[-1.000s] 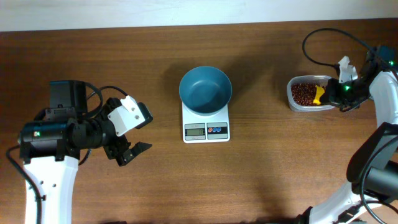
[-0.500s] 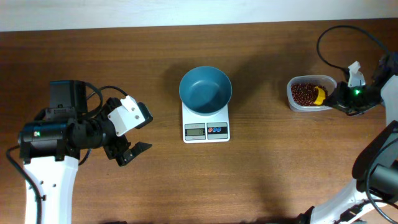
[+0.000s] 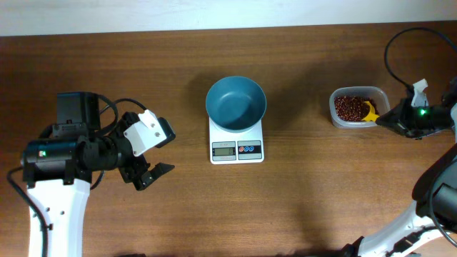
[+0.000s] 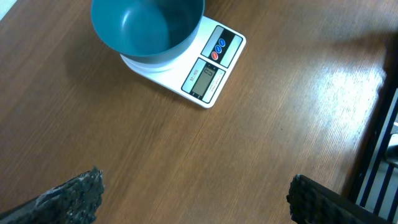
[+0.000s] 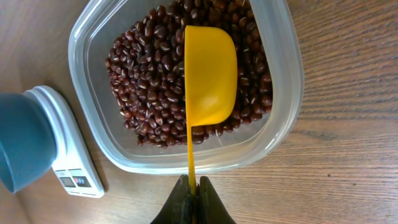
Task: Scoop item into bowl and weigh 50g on scale
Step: 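Drag scoop through the beans with right gripper to fill it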
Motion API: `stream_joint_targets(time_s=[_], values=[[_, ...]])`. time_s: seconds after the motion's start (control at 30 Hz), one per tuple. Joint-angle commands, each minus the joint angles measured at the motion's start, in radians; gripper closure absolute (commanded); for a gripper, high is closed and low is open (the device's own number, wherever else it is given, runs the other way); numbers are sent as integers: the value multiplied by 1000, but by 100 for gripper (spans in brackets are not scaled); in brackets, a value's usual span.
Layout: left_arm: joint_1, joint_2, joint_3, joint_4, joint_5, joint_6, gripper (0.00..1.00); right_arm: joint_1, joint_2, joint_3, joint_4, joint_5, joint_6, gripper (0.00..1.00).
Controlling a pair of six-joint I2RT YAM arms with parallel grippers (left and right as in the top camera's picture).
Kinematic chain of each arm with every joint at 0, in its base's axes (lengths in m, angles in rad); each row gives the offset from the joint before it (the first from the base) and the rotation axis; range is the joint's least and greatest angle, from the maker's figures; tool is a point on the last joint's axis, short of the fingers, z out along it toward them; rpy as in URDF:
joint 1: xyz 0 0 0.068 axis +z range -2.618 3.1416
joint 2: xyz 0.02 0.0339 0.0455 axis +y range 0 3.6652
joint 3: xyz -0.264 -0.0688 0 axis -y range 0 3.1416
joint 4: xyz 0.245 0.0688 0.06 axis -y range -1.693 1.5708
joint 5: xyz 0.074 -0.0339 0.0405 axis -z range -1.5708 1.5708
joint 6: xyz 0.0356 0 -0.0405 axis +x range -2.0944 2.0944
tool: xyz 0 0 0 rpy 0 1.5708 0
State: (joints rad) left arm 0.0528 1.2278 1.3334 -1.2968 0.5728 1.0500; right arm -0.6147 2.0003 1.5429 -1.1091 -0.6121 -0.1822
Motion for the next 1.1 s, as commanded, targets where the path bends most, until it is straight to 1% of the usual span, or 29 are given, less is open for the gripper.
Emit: stream_joint_targets(time_s=[0.0,0.2,0.43,0.6,0.77,0.97,1.07], values=[[4,-3,13,-2,22,-13,1,-9,18,-5,-17,-27,8,96],[4,-3,13,-2,22,-13,1,-5,51,-5,23,-44,42,96],[4,-3,13,-2,22,-13,1,-7,65,-4,-23,-66,41,96],[4,-3,13,-2,22,-13,1,21,70,-4,23,-66,46,96],[4,-3,13,-2,22,-13,1,16,70,-4,-52,-73,30,96],[4,-3,13,-2,22,-13,1,26,71,-4,20,-76,61,96],[4,-3,13,-2,22,-13,1,20,71,-4,-26,-77,48,96]])
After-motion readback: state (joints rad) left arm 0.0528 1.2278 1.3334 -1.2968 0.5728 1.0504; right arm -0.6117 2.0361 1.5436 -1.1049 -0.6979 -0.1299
